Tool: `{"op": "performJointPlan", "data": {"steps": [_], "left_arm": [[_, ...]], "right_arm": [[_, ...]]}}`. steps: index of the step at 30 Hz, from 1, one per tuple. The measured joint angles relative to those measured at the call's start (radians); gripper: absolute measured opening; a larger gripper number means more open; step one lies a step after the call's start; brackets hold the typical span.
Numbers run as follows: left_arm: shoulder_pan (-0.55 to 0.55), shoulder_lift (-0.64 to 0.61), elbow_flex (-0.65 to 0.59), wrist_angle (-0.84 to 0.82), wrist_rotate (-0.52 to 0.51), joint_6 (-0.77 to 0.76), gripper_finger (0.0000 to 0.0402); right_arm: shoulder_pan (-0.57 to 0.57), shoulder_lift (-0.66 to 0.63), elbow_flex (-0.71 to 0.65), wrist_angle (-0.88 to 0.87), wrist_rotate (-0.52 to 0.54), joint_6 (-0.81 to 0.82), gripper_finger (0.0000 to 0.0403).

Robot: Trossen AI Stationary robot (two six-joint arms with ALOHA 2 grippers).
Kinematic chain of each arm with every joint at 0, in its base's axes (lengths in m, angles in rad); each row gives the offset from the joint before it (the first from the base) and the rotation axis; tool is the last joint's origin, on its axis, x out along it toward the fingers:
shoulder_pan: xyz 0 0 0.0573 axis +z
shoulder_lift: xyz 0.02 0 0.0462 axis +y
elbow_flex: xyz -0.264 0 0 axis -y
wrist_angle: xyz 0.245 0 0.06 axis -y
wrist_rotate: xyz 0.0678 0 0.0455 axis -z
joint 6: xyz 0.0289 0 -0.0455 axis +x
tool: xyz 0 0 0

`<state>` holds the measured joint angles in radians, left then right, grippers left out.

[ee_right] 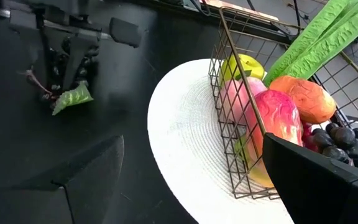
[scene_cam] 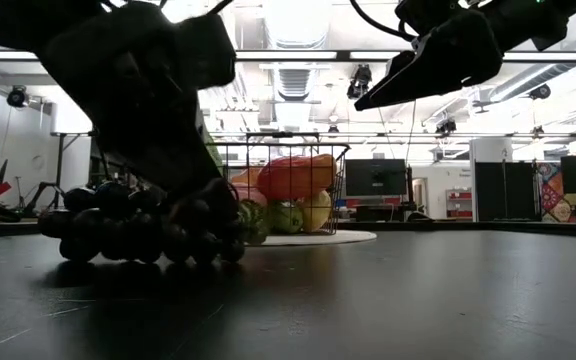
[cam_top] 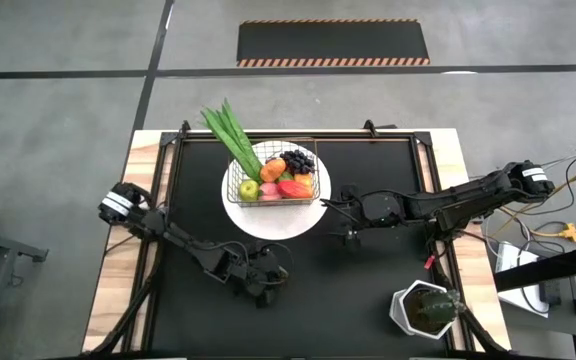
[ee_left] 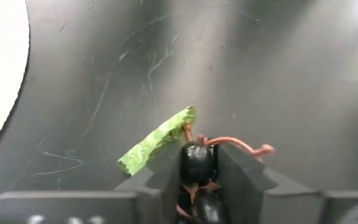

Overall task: Build produce basket
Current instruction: Put the black grapes into the gold wire basket

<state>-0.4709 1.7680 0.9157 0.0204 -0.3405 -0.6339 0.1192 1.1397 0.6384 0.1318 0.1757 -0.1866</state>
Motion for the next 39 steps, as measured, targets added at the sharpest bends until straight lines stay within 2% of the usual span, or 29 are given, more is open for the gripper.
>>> {"op": "performJointPlan", "data": {"steps": [7, 14, 19, 24, 28, 33, 39], "left_arm": [[0.0, -0.084, -0.003, -0.014, -0.003, 0.094, 0.001], [-0.004, -0.188, -0.007, -0.009, -0.078, 0.219, 0.0004], [-0.001, -0.275, -0.007, -0.002, -0.165, 0.376, 0.0003], [0.026, -0.379, -0.006, 0.027, -0.302, 0.553, 0.0003], [0.082, -0.448, -0.006, 0.029, -0.454, 0.684, 0.0003], [0.202, -0.496, -0.007, 0.024, -0.556, 0.801, 0.0003], [0.368, -0.499, -0.027, 0.023, -0.582, 0.902, 0.0003]], "right_arm": [[0.0, 0.0, 0.0, 0.0, 0.0, 0.006, 0.0365], [0.0, 0.0, 0.0, 0.0, 0.0, 0.006, 0.0365], [0.0, 0.0, 0.0, 0.0, 0.0, 0.004, 0.0365], [0.0, 0.0, 0.0, 0.0, 0.0, 0.006, 0.0365], [0.0, 0.0, 0.0, 0.0, 0.0, 0.008, 0.0365], [0.0, 0.0, 0.0, 0.003, 0.0, 0.012, 0.0365], [0.0, 0.0, 0.0, 0.005, 0.0, 0.038, 0.0365]]}}
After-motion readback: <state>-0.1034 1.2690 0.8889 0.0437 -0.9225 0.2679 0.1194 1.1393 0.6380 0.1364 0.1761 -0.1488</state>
